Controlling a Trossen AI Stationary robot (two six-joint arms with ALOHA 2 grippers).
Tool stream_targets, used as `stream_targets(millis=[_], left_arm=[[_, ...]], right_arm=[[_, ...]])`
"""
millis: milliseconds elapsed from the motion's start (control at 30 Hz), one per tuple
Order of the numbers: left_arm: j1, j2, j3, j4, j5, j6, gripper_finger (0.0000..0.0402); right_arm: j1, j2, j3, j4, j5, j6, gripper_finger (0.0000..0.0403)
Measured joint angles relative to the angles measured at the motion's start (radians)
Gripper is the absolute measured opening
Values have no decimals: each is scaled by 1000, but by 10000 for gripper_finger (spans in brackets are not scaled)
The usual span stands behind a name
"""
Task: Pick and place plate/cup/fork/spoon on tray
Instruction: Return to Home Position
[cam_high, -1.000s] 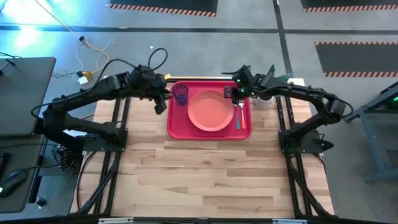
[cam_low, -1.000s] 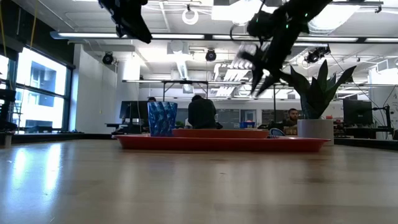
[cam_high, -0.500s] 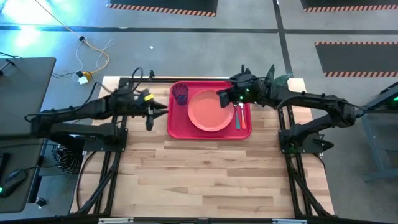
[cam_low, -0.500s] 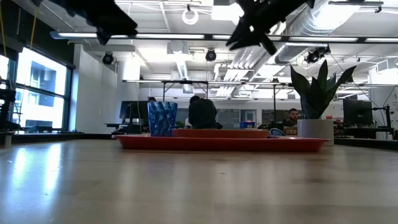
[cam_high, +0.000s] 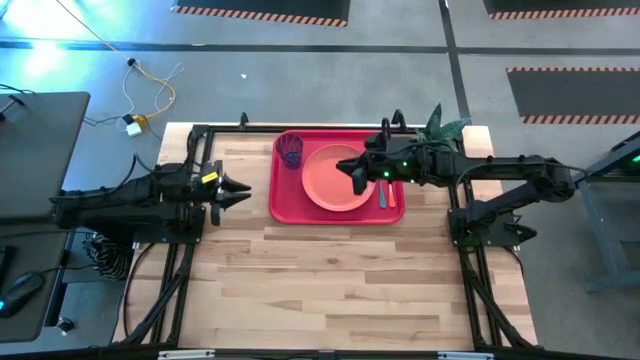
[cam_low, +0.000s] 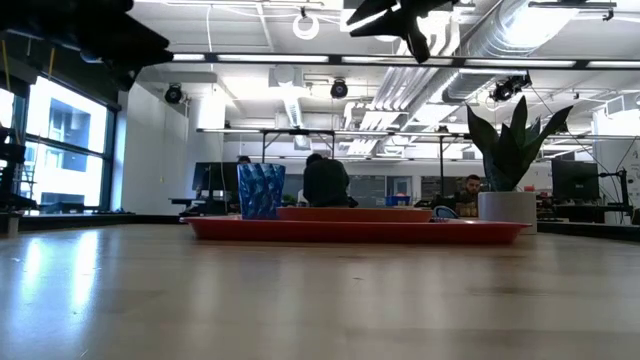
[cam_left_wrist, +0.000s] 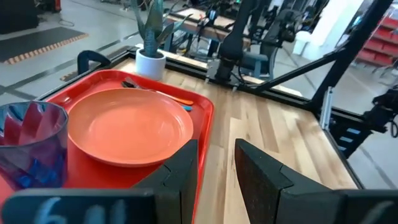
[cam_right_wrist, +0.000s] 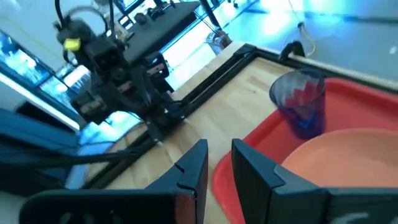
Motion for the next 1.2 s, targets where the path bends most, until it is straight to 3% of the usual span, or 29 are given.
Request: stream_targets(millis=[133,333,533,867,1200], left_arm=[[-11,-87,-56,-2,-5,-26,97],[-22,-198,-153,-3,-22,-27,97],[-23,-299,-243,-5,-81,-63,97],[-22,-311,-299,-16,-94,-159,97],[-22,-309,-298,-19,-112,-109,97]], right_arm=[[17,0,0,0,-3,103,62],[33,0,0,43,-6,61,62],[15,-65,0,57,-133,10,62],[-9,-412,0,-49,-144,-287,62],[-9,-767,0,-461,-119,-414,62]])
